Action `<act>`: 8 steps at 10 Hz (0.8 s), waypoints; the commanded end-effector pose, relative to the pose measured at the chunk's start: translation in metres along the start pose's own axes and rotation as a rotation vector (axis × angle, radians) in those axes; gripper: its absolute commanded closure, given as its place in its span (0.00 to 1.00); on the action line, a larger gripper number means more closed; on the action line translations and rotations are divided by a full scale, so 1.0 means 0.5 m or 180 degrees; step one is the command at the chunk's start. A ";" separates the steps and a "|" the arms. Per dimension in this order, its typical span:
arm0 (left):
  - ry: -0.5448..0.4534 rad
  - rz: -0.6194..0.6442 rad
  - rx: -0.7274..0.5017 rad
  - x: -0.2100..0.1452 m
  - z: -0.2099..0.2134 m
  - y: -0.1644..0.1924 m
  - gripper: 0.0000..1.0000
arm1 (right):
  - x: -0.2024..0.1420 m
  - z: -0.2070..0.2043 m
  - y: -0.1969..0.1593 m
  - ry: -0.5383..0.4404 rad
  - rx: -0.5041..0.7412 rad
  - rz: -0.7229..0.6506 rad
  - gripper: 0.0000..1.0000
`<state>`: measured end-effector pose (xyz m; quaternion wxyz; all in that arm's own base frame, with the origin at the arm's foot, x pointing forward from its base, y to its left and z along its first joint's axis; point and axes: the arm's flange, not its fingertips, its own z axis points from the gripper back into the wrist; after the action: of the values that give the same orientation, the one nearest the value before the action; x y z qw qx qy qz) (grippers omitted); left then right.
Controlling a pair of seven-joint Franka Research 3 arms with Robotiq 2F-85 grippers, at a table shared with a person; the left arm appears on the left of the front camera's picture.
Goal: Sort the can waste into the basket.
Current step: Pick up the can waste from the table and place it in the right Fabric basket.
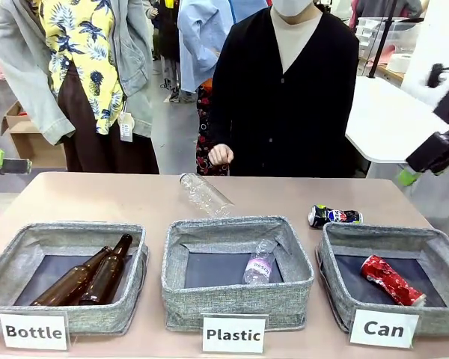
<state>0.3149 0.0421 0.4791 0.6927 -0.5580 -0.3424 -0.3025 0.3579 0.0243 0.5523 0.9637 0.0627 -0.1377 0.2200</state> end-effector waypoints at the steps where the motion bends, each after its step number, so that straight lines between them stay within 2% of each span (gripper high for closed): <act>1: -0.0012 -0.0034 -0.0040 0.002 0.006 -0.003 0.00 | 0.128 -0.038 -0.021 0.0117 0.0050 0.1009 0.00; 2: -0.0012 -0.0034 -0.0040 0.002 0.006 -0.003 0.00 | 0.180 -0.077 -0.041 0.0249 0.0089 0.1451 0.00; 3: -0.0012 -0.0034 -0.0040 0.002 0.006 -0.003 0.00 | 0.223 -0.127 -0.058 0.0267 0.0372 0.1956 0.00; 4: -0.0012 -0.0034 -0.0040 0.002 0.006 -0.003 0.00 | 0.255 -0.184 -0.079 0.0321 0.0330 0.2458 0.00; 5: -0.0012 -0.0034 -0.0040 0.002 0.006 -0.003 0.00 | 0.267 -0.217 -0.081 0.0374 0.0529 0.2995 0.00; 7: -0.0012 -0.0034 -0.0040 0.002 0.006 -0.003 0.00 | 0.276 -0.236 -0.095 0.0380 0.0678 0.3244 0.00; 8: -0.0012 -0.0034 -0.0040 0.002 0.006 -0.003 0.00 | 0.273 -0.226 -0.104 0.0221 0.0661 0.3054 0.00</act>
<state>0.3154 0.0425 0.4789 0.6928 -0.5583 -0.3421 -0.3020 0.5301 0.0627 0.4643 0.7388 0.0601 -0.0760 0.6669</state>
